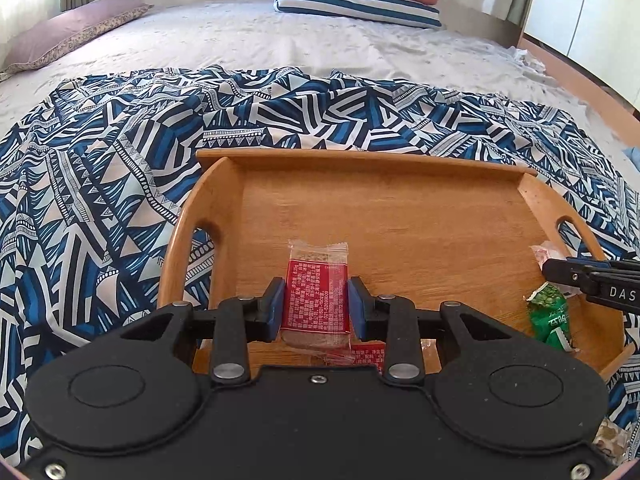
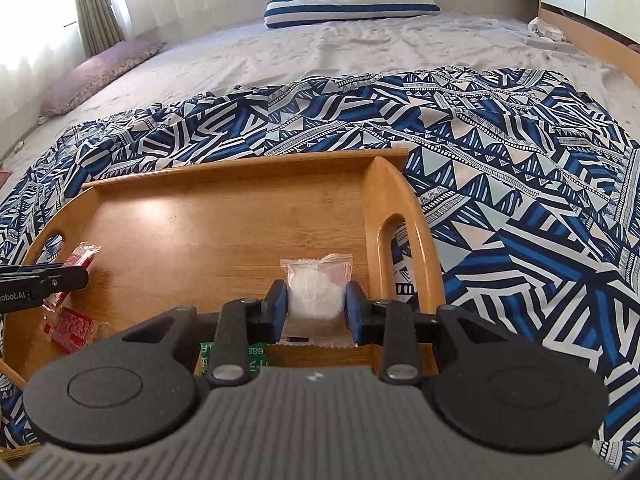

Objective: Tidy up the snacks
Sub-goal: 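Carry both packets over the tray and open the left gripper while the right holds the white packet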

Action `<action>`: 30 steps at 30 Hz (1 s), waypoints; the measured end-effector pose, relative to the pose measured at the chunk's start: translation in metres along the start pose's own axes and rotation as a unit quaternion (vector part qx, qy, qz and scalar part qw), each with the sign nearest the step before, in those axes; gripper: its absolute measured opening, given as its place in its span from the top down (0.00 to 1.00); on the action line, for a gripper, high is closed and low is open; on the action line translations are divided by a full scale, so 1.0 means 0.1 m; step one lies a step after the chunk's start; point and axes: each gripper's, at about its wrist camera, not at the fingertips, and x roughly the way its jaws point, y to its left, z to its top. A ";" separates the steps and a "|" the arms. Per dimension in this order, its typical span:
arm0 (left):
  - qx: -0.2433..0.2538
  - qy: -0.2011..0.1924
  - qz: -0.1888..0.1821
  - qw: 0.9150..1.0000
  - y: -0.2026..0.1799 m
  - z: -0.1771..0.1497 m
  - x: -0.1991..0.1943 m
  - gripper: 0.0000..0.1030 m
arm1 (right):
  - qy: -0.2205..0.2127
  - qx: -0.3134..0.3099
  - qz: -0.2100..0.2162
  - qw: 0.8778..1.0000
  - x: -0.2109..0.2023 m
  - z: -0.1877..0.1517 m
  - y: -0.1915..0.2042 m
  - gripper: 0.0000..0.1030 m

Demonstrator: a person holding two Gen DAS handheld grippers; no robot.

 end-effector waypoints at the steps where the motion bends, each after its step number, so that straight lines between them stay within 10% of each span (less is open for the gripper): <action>1: 0.001 0.001 0.000 1.000 0.00 0.00 0.01 0.69 | 0.000 0.000 0.000 1.000 0.00 0.00 0.00 0.66; 17: 0.003 0.001 0.001 1.000 -0.01 -0.02 0.03 0.68 | -0.001 0.003 0.003 1.000 -0.01 -0.01 -0.01 0.63; 23: -0.009 -0.014 -0.014 1.000 0.03 -0.03 -0.13 0.30 | -0.024 0.010 0.025 0.999 -0.19 -0.02 -0.01 0.41; 30: 0.031 -0.061 -0.010 0.998 -0.03 -0.15 -0.59 0.12 | -0.057 -0.029 0.044 0.997 -0.60 -0.16 0.05 0.29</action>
